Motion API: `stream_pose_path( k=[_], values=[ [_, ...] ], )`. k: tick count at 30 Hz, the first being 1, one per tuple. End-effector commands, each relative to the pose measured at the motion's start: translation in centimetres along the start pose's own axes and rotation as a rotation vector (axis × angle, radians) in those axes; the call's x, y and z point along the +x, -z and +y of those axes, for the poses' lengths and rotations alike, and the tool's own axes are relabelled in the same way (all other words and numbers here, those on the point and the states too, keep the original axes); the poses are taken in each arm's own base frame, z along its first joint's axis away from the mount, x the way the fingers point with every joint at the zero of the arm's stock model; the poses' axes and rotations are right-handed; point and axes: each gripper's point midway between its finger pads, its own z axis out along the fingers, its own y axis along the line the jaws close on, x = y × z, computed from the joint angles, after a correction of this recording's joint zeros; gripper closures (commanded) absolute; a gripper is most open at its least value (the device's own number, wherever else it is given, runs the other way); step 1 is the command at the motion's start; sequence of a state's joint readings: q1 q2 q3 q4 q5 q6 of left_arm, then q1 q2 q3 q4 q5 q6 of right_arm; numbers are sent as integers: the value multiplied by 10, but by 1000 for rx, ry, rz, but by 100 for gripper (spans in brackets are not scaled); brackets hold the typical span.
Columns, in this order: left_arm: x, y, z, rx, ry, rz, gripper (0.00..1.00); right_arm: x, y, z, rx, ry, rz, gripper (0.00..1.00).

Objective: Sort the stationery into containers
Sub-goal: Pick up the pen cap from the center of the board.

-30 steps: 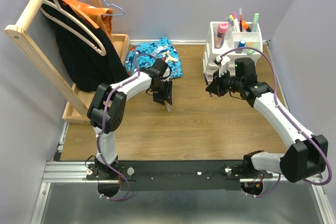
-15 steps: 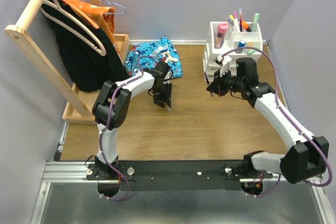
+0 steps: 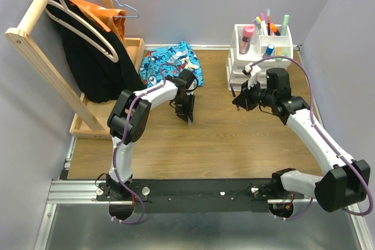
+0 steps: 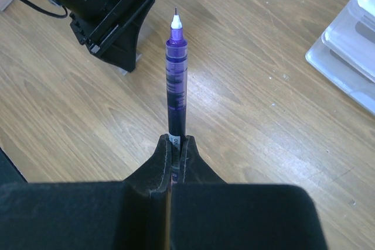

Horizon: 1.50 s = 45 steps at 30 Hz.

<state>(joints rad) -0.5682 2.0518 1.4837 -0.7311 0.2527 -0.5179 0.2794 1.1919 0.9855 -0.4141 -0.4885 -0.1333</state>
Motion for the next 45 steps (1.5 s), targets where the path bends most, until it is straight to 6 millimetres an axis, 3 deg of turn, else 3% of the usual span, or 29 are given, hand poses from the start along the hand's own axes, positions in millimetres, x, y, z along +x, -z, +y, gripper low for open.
stream_pose_path(
  k=[1,9,13,16,18,20,22,27,33,38,40,44,45],
  values=[
    [26,-30,27,-113,12,114,68,13,5,5,-21,-2,23,99],
    [38,-48,21,-80,-32,175,75,16,5,7,-44,-23,27,100],
    [39,-50,15,-33,-74,190,88,18,2,7,-54,-34,31,100],
    [36,-46,10,-14,-107,175,67,18,3,8,-60,-29,34,100],
    [41,-49,6,18,-120,191,76,19,3,9,-66,-32,35,100],
    [44,-54,2,50,-128,208,100,21,1,8,-67,-37,38,100],
    [41,-53,-3,72,-143,200,100,16,2,7,-65,-29,31,99],
    [27,-32,-10,90,-186,144,100,15,4,3,-51,-12,43,99],
    [17,14,-15,112,-297,97,100,22,9,8,-86,41,73,99],
    [19,36,-20,180,-478,109,100,37,15,17,-185,275,95,99],
    [24,46,-25,242,-469,141,100,41,20,17,-208,372,113,99],
    [34,72,-43,443,-519,170,100,44,22,0,-209,692,145,99],
    [46,82,-50,530,-541,209,100,45,21,-4,-205,744,158,99]
  ],
)
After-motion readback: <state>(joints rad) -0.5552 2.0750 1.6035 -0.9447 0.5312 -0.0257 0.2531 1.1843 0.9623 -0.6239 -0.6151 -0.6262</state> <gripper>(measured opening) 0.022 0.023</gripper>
